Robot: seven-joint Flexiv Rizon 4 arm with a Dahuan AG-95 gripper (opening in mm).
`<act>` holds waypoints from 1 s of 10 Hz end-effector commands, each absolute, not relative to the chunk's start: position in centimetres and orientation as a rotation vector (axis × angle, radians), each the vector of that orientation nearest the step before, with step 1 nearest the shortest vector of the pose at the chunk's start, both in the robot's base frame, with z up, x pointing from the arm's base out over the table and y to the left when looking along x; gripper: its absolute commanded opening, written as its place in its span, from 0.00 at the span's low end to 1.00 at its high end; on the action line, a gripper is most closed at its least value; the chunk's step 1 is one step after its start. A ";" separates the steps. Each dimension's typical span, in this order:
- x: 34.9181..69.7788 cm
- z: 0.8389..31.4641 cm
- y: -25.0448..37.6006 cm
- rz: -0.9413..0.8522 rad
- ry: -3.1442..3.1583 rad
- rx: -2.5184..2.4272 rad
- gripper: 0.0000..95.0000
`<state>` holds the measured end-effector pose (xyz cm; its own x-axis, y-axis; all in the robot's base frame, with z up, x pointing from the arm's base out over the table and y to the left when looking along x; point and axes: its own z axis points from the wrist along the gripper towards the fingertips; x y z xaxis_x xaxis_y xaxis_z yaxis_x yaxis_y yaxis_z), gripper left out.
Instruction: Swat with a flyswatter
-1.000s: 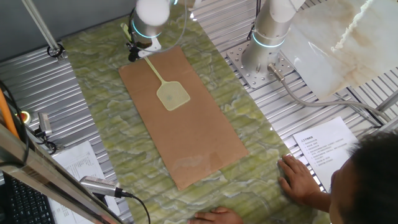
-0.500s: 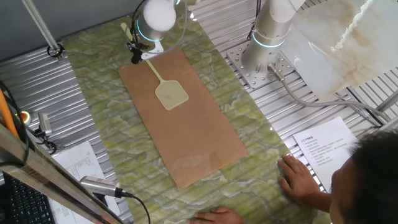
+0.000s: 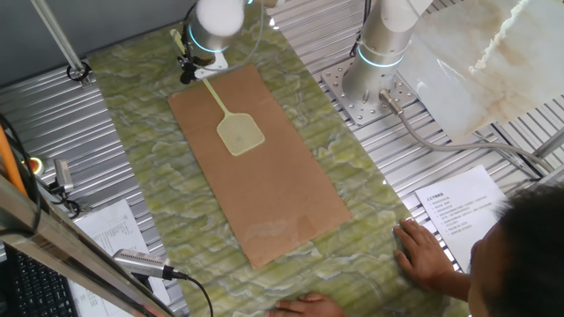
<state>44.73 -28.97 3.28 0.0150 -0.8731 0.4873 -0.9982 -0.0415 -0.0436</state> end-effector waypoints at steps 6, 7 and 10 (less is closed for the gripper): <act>45.6 3.2 -29.3 0.585 -1.851 1.949 0.00; 45.6 3.0 -29.4 0.604 -1.827 1.954 0.00; 45.4 3.2 -30.5 0.653 -1.788 1.956 0.00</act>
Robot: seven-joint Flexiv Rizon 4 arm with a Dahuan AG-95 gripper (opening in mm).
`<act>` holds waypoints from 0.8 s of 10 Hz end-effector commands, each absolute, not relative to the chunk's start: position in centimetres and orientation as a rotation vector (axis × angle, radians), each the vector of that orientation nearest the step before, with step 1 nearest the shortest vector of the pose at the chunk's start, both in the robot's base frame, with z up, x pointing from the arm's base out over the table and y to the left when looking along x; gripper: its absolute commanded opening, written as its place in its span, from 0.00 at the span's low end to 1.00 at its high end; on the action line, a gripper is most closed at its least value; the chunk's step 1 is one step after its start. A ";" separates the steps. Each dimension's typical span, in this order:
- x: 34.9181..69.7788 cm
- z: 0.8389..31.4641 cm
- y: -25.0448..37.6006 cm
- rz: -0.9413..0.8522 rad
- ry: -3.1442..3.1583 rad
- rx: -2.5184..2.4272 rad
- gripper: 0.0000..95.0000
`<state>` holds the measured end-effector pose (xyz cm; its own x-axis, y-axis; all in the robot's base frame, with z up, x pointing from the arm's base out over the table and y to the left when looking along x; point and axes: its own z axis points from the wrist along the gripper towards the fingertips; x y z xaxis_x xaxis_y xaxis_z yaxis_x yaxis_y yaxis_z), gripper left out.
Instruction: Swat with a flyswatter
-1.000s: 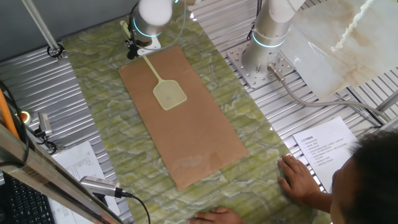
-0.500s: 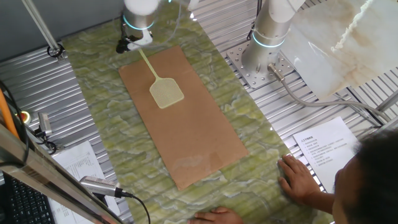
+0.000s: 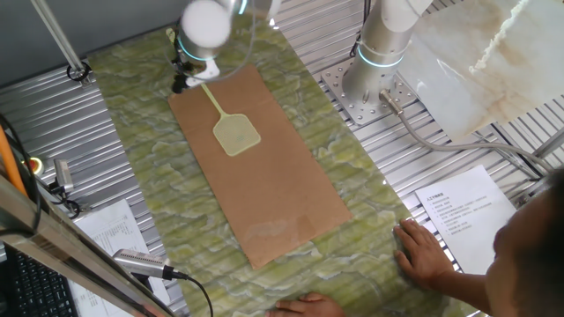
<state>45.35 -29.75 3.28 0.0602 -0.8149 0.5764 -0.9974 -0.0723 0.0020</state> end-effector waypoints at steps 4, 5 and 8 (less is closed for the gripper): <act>45.4 3.2 -30.9 0.700 -1.743 1.953 0.00; 45.4 3.2 -31.0 0.694 -1.761 1.952 0.00; 45.5 3.5 -30.8 0.678 -1.807 1.948 0.00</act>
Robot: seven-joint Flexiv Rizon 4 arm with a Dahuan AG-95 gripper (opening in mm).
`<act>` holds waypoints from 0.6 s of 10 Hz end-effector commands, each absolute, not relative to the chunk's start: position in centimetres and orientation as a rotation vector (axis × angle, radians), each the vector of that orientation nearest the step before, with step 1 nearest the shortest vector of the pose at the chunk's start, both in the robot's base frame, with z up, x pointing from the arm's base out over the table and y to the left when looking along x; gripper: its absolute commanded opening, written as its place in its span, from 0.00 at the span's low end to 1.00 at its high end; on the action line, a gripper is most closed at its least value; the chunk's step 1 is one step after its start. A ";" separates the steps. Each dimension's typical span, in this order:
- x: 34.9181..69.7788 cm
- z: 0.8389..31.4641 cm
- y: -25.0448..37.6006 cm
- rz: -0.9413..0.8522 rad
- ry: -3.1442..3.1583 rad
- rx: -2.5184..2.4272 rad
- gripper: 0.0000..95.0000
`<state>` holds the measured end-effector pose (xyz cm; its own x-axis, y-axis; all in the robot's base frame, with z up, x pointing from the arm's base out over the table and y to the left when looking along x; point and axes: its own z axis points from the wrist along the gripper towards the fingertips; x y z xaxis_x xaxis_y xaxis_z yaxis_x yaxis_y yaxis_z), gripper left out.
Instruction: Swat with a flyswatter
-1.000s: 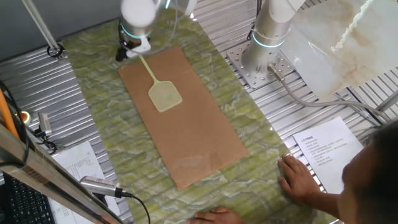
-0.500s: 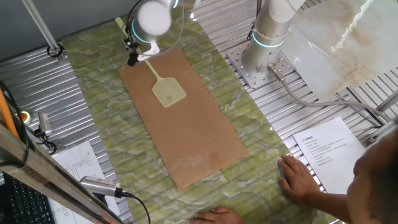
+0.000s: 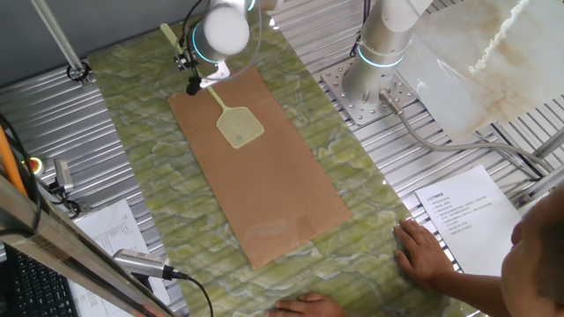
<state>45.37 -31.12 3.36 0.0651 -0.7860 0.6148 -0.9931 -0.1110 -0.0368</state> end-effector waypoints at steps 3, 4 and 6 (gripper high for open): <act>45.5 5.3 -30.1 0.531 -1.980 1.935 0.00; 45.2 6.4 -29.5 0.476 -2.057 1.919 0.00; 44.8 7.7 -28.8 0.433 -2.116 1.899 0.00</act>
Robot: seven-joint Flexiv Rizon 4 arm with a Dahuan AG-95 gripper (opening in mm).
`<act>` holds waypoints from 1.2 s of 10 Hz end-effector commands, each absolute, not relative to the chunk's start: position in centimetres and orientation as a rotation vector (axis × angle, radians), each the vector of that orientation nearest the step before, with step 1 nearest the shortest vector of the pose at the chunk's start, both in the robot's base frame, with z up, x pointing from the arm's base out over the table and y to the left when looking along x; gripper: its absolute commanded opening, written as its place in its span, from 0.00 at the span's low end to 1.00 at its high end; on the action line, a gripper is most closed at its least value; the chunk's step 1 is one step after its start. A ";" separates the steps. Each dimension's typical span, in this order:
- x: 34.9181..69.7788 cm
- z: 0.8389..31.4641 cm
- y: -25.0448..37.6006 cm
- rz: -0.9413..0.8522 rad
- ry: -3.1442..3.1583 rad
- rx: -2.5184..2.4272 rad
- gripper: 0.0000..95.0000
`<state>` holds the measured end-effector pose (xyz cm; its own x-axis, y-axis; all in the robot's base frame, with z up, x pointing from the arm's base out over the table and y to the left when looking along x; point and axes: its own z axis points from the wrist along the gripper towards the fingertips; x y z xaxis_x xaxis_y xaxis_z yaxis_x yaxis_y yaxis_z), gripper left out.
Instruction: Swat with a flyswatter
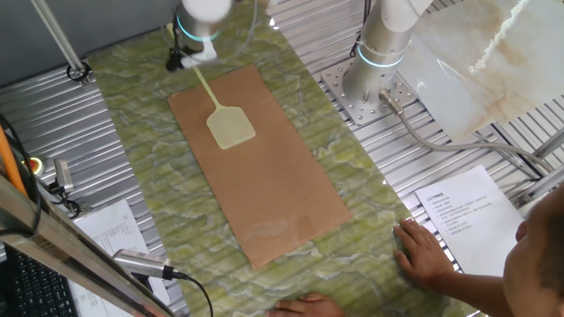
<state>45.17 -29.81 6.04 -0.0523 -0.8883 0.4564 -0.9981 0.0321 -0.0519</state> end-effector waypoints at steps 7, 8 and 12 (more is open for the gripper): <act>43.6 10.3 -26.8 0.395 -2.179 1.882 0.00; 43.6 10.3 -26.7 0.397 -2.172 1.896 0.00; 43.7 10.1 -26.2 0.466 -2.141 1.971 0.00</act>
